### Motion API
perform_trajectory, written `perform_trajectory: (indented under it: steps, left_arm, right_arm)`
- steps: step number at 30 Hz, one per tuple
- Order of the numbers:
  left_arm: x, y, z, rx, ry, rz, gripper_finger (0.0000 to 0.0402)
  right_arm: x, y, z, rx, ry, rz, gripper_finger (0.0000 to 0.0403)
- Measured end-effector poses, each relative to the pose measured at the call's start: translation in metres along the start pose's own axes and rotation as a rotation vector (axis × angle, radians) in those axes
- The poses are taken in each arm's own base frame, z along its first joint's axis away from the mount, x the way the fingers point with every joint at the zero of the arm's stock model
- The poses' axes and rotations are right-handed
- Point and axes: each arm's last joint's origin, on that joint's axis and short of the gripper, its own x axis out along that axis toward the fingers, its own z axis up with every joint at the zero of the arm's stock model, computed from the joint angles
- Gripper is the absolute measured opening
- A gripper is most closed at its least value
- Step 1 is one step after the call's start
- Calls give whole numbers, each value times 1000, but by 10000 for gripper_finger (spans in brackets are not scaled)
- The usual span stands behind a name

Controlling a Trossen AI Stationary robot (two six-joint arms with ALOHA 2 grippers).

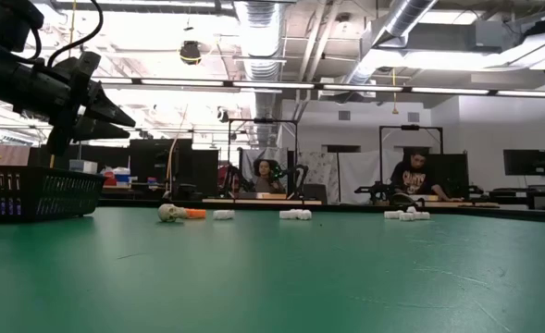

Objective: Sort Halloween decoration
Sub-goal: Put the orange skeleton toy into the bottom black basket

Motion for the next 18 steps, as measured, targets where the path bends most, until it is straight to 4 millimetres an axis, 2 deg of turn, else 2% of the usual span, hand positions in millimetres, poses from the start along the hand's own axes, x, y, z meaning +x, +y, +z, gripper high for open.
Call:
perform_trajectory:
  steps: [5, 9, 13, 18]
  left_arm:
    - [0, 0, 0, 0, 0, 0, 126]
    - [0, 0, 0, 0, 0, 0, 126]
    - [0, 0, 0, 0, 2, -3, 126]
    - [0, 0, 0, 4, 4, -5, 126]
  right_arm:
    - [0, 2, 0, -10, -2, 23, 169]
    - [-1, 7, 9, -120, -120, 71, 177]
    - [-3, 14, 39, -208, -300, 97, 174]
    - [-9, 21, 87, -452, -454, 102, 175]
